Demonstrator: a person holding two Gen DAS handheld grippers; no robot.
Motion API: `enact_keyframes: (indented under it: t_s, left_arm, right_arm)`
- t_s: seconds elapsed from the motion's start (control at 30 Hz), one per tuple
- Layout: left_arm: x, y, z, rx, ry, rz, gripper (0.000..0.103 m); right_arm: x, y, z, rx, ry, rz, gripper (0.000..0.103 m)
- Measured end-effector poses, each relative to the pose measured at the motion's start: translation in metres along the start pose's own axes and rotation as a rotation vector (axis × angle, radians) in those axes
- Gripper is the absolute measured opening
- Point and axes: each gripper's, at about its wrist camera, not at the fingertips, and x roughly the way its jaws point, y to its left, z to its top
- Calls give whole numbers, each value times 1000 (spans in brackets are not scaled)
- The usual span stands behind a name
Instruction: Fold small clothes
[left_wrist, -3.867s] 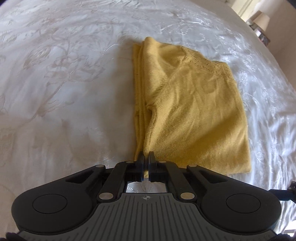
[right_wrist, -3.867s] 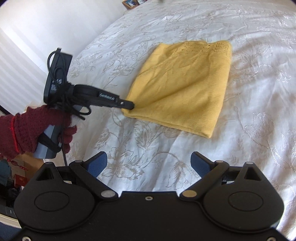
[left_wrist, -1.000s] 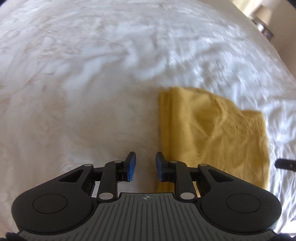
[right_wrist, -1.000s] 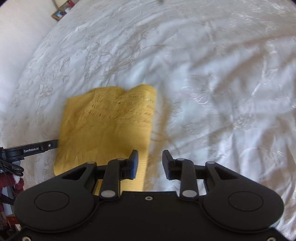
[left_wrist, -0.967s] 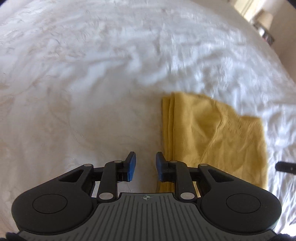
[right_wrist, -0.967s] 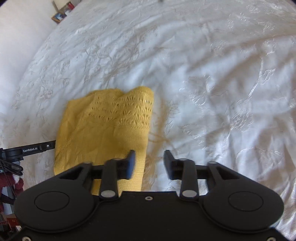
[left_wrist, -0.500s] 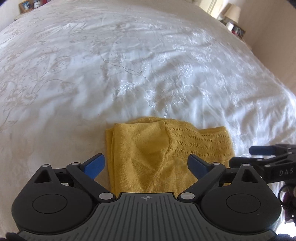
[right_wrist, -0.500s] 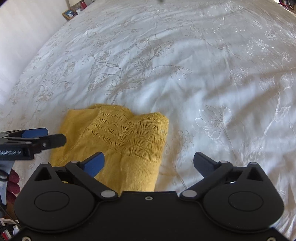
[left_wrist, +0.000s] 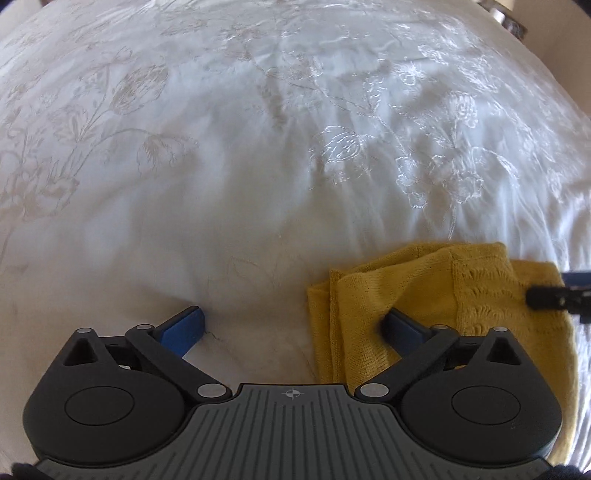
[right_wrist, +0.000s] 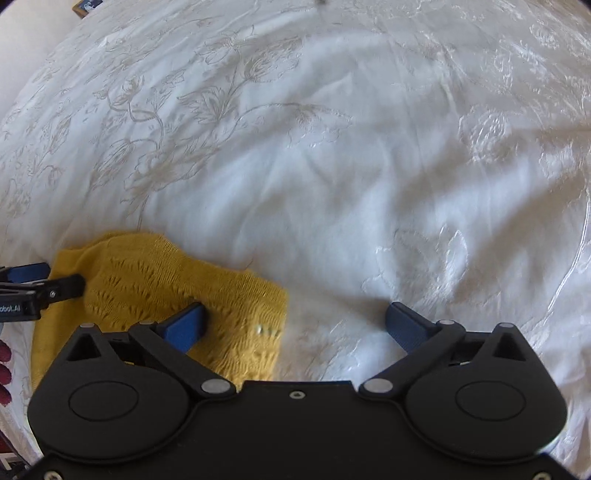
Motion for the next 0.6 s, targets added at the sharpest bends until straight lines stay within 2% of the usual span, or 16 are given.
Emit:
enact_keyframes:
  t_s: [0.13,0.23,0.33,0.5,0.6]
  left_arm:
    - [-25,-3,-5,-1,-54,15,103]
    - [-53,-10,-19,-11,-110,-27,103]
    - [-71,-28,-45,22,-123,-62,103]
    - [-66,-50,-97,80,-51,-70,103]
    - [-55,-46,-121,75,7,-18,103]
  right_arm:
    - [-28,-2,-10,5,-68,61,102]
    - [-48,-3,-30,-9,-89,106,102]
    - [-59,5,-53,-45,-79,148,102]
    - [-56,15,-96,-137,-4,187,102]
    - [-47,15,-120,-235,67,142,102]
